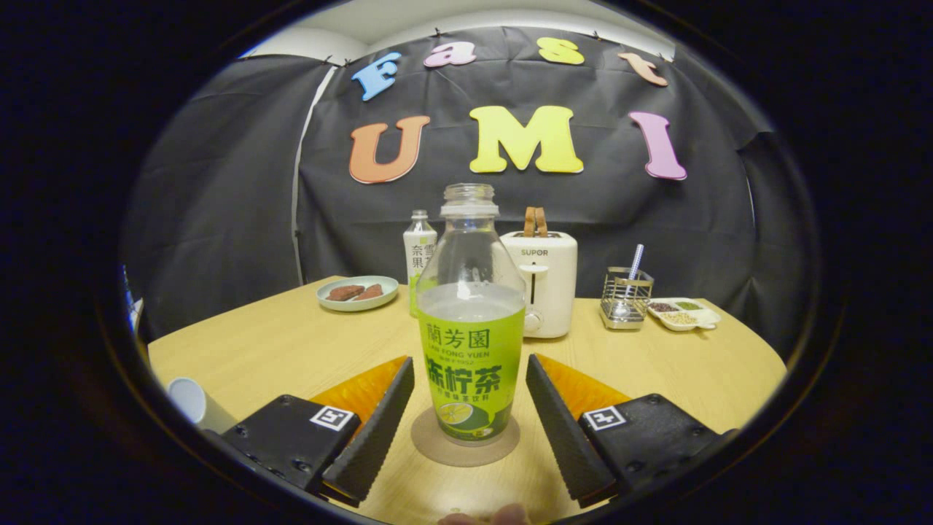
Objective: Take the bottle from table, then pour the juice into the cup, finally place the bottle on the coaster
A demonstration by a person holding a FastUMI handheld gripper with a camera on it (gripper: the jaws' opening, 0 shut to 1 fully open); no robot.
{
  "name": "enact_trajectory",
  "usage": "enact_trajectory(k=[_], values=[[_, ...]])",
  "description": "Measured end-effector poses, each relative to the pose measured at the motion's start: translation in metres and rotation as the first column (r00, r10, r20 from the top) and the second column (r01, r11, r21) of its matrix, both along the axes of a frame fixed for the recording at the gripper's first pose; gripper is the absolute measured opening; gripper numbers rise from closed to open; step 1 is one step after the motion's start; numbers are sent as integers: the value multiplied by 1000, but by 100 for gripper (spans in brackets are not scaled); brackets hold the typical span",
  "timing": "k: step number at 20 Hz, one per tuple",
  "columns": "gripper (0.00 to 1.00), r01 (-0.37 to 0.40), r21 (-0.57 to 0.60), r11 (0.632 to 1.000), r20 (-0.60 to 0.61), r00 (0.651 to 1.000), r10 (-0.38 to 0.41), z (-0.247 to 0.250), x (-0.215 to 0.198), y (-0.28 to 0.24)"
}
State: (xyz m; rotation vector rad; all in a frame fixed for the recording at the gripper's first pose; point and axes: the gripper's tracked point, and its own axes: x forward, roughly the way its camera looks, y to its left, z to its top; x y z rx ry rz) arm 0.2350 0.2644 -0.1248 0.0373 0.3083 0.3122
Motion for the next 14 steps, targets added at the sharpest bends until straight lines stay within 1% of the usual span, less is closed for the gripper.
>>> enact_trajectory(k=[4,7,11,14], values=[[99,16,58,998,12,1000,-16,16,-36,-17],[100,85,59,995,58,994,-88,36,-73,-53],[99,121,37,992,149,981,-125,73,-143,-93],[99,132,88,987,203,968,-148,99,-196,-118]])
